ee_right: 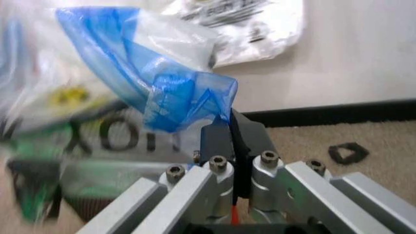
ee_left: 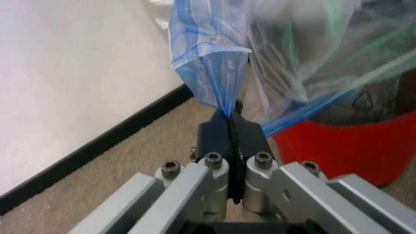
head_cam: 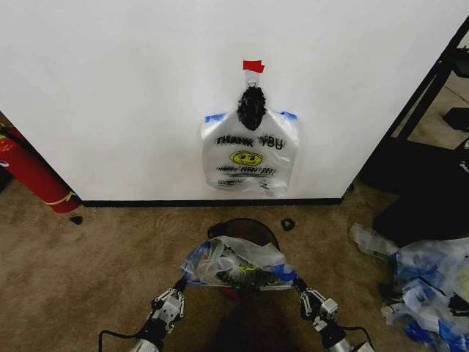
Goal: Pick up the garbage bag from the wall and place it over the trash bin.
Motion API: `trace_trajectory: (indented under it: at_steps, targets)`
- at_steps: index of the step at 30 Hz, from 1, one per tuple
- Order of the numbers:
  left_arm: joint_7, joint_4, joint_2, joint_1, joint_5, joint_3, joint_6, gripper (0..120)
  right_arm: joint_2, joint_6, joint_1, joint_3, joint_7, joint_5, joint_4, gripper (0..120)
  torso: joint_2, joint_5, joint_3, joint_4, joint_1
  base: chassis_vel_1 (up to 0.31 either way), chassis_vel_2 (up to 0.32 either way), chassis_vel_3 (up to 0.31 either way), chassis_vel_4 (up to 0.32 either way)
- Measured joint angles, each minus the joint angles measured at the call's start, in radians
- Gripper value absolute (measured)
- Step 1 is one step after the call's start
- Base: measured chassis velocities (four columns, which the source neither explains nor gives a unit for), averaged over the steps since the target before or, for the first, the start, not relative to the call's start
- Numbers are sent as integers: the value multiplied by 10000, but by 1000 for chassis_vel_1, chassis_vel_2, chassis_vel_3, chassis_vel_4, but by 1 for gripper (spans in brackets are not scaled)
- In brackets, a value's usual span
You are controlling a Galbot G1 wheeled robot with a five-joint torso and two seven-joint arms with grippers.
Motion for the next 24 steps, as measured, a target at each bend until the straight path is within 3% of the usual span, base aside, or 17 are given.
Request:
trace_trajectory:
  at_steps: [17,22,24]
  targets:
    - [139,-25,46,13,-61,-100,-5,0,71,-1052,-168,-284,1811,482,945,1,0,0,0,0,0,0,0,0,0]
    - [60,-254,224,249,-56,-131,-10,0,-6,-815,-516,-66,1814,-774,1245,23,0,-1,0,1,0,0,0,0,0]
    - [59,-322,273,301,-51,-154,-11,4,-35,-758,-599,3,1766,-1025,1294,26,0,0,0,0,0,0,0,0,0]
